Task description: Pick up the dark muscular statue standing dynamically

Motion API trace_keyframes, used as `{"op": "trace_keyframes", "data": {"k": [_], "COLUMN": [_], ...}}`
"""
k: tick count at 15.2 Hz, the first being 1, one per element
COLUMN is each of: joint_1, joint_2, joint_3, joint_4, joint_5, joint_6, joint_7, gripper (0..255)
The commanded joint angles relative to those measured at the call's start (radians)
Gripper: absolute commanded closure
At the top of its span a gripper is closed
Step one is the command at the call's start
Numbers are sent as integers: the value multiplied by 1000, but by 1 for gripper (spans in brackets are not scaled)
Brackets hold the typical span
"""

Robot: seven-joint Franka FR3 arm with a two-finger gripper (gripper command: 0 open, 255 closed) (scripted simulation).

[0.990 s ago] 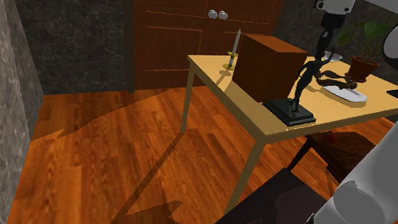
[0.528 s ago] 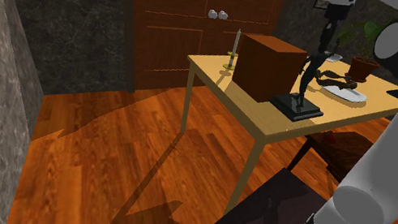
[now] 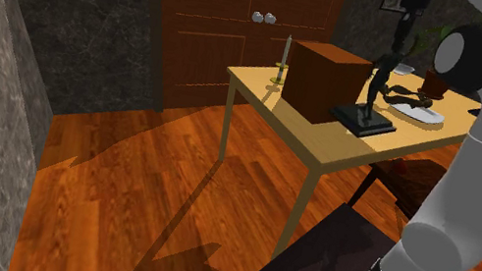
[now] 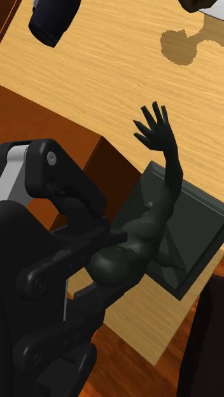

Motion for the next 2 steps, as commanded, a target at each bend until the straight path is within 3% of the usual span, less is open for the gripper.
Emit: {"op": "trace_keyframes", "data": {"k": [1, 2], "joint_1": [-6, -6], "joint_2": [11, 11], "joint_3": [-1, -1], "joint_4": [33, 32], "joint_5": [7, 7], "joint_6": [-22, -22], "joint_7": [-4, -4], "gripper": [255, 255]}}
